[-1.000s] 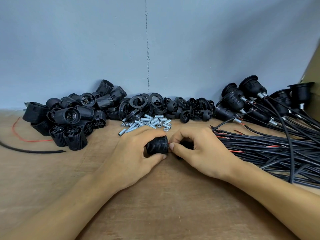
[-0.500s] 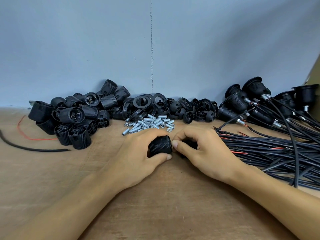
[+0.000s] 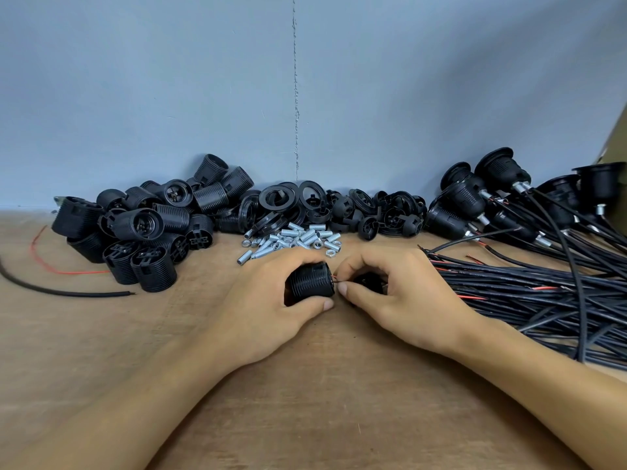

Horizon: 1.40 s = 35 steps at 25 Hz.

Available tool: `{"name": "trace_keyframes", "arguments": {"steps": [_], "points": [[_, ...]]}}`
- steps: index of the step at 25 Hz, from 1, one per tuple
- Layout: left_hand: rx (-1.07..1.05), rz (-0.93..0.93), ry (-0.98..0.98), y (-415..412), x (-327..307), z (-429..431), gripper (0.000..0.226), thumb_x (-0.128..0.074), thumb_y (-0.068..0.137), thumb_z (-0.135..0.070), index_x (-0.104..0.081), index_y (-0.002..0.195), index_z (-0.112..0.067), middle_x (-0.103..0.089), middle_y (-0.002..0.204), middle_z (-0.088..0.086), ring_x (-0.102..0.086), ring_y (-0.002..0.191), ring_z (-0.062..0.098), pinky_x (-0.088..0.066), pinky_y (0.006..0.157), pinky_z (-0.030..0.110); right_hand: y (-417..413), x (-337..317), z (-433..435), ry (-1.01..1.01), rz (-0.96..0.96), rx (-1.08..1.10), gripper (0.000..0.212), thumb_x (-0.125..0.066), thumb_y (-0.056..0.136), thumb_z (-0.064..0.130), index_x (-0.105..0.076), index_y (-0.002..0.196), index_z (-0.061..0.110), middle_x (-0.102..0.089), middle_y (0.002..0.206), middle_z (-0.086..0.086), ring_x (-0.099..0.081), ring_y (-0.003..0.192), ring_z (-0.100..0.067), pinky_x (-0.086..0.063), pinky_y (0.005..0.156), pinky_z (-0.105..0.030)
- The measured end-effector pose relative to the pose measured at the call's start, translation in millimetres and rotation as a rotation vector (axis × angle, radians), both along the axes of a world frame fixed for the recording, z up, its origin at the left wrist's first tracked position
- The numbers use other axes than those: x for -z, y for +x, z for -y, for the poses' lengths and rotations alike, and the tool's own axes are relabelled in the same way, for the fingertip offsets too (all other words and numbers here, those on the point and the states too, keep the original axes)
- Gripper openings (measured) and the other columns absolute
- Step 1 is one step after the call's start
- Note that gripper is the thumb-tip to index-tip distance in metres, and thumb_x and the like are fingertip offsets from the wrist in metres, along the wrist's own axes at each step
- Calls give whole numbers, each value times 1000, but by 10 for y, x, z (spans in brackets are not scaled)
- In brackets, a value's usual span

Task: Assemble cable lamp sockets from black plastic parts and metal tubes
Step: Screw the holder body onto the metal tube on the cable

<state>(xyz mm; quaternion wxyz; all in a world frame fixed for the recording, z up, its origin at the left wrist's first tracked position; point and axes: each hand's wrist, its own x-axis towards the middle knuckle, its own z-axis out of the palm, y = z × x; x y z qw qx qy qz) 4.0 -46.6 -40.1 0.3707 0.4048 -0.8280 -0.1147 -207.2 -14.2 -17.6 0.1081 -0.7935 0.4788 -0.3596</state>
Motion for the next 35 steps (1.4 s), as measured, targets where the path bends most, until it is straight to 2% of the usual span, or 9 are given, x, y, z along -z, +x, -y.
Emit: {"name": "trace_keyframes", "arguments": {"steps": [4, 7, 10, 14, 19, 23, 25, 30, 35], "points": [[-1, 34, -52, 16, -14, -4, 45, -89, 74, -34, -72, 116, -29, -57, 97, -35, -49, 100, -25, -30, 89, -3, 19, -7, -2, -58, -114, -13, 7, -73, 89, 11, -69, 88, 17, -64, 79, 14, -54, 77, 1, -38, 72, -8], [-1, 32, -92, 8, -8, -11, 45, -86, 74, -39, -72, 116, -30, -58, 97, -35, -48, 101, -28, -29, 89, -5, 37, 12, -13, -56, -132, 2, 3, -70, 91, 12, -67, 91, 14, -64, 83, 10, -52, 79, -1, -38, 74, -8], [0, -7, -76, -12, -2, -9, 47, -79, 71, -44, -65, 115, -37, -58, 94, -39, -54, 101, -18, -33, 87, -3, 68, 34, -20, -43, -133, 13, 2, -66, 93, 14, -66, 92, 16, -64, 84, 9, -53, 81, -5, -39, 74, -13], [-1, -22, -72, -15, 18, 3, 47, -81, 69, -43, -61, 111, -42, -63, 95, -37, -56, 99, -16, -35, 84, -1, 86, 43, -29, -43, -120, 18, 4, -66, 93, 14, -65, 90, 17, -64, 84, 10, -54, 80, -6, -41, 74, -21], [9, -52, -3, 1, 34, 26, 44, -88, 71, -33, -59, 103, -43, -65, 101, -30, -61, 99, -4, -39, 81, 6, 73, 30, -31, -41, -76, 6, 4, -71, 91, 16, -69, 91, 20, -67, 84, 13, -57, 81, -3, -41, 75, -13], [17, -41, -19, 17, 41, 22, 46, -88, 73, -28, -56, 102, -44, -64, 100, -28, -59, 99, -4, -37, 81, 6, 62, 17, -30, -59, -77, -26, 8, -73, 87, 15, -68, 89, 21, -68, 85, 13, -60, 82, -5, -45, 77, -17], [22, -35, -30, 21, 42, 19, 47, -88, 74, -27, -56, 103, -44, -64, 99, -27, -59, 100, -3, -36, 83, 5, 55, 20, -29, -75, -84, -19, 11, -74, 85, 13, -67, 89, 20, -67, 85, 13, -60, 82, -4, -44, 76, -14], [23, -43, -47, 21, 26, 11, 47, -89, 73, -24, -58, 103, -42, -63, 98, -29, -57, 100, -7, -37, 85, 6, 43, 20, -16, -94, -111, -19, 9, -73, 86, 12, -67, 90, 17, -65, 86, 11, -55, 81, -2, -39, 76, -8], [0, -23, -103, 20, 21, 6, 40, -92, 71, -24, -68, 103, -29, -63, 95, -27, -54, 98, -12, -34, 84, 2, 33, 41, -14, -78, -156, -28, 2, -64, 96, 15, -64, 94, 15, -58, 86, 10, -48, 79, -4, -39, 74, -17]]}}
